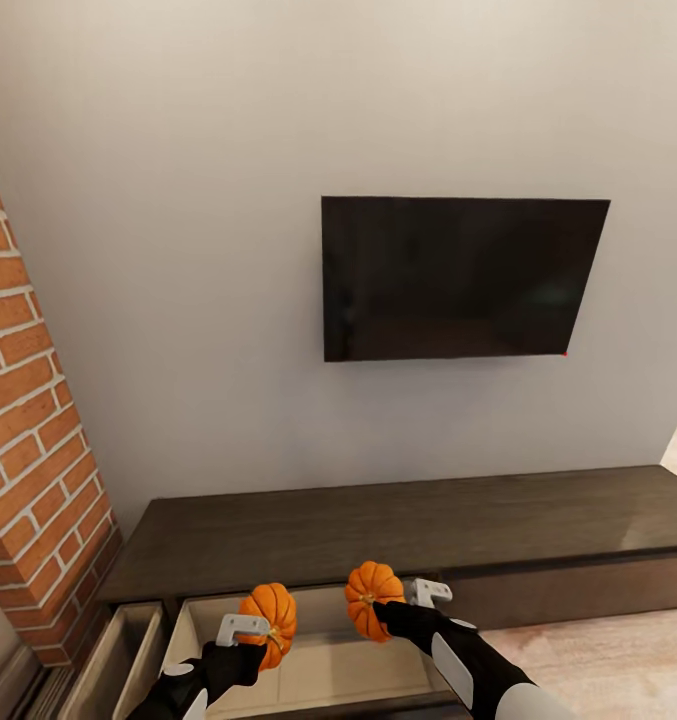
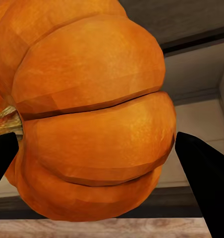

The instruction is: Place each of the two pumpkins and all three candles from the living room inside a cabinet in the living room (use any cabinet), then make sure every cabinet is closed, and position the cauldron so it is next to a table in the living room.

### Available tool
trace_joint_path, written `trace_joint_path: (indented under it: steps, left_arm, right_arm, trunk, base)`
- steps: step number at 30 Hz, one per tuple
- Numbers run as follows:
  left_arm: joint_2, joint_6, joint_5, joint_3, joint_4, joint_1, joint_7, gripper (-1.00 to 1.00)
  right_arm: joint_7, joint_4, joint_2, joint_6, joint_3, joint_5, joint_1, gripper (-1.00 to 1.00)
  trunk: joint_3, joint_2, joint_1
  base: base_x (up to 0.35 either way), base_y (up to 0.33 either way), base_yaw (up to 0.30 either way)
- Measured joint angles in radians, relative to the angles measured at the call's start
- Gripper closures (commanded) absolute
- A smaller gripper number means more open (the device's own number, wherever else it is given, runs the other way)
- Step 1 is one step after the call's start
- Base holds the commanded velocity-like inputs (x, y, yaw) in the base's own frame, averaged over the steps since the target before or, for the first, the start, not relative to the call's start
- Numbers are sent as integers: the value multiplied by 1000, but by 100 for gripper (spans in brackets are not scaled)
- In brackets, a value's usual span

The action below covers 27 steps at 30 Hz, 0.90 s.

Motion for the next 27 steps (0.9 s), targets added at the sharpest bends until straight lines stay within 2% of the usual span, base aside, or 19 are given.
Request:
trace_joint_path:
  steps: [18, 24, 27]
  left_arm:
    - [0, 3, 2, 0, 0, 0, 0, 100]
    - [-1, 80, 7, 0, -8, -1, 0, 100]
    - [-1, 128, 8, 0, -9, -21, 0, 100]
  right_arm:
    - [1, 1, 0, 0, 1, 0, 0, 100]
    - [-1, 1, 0, 5, 2, 0, 0, 100]
    - [-17, -2, 3, 21, 3, -1, -1, 100]
  trunk:
    - [-56, -126, 69]
    - [-75, -168, 92]
    - [-85, -189, 104]
  base:
    - [0, 0, 0]
    - [0, 0, 0]
    - [0, 0, 0]
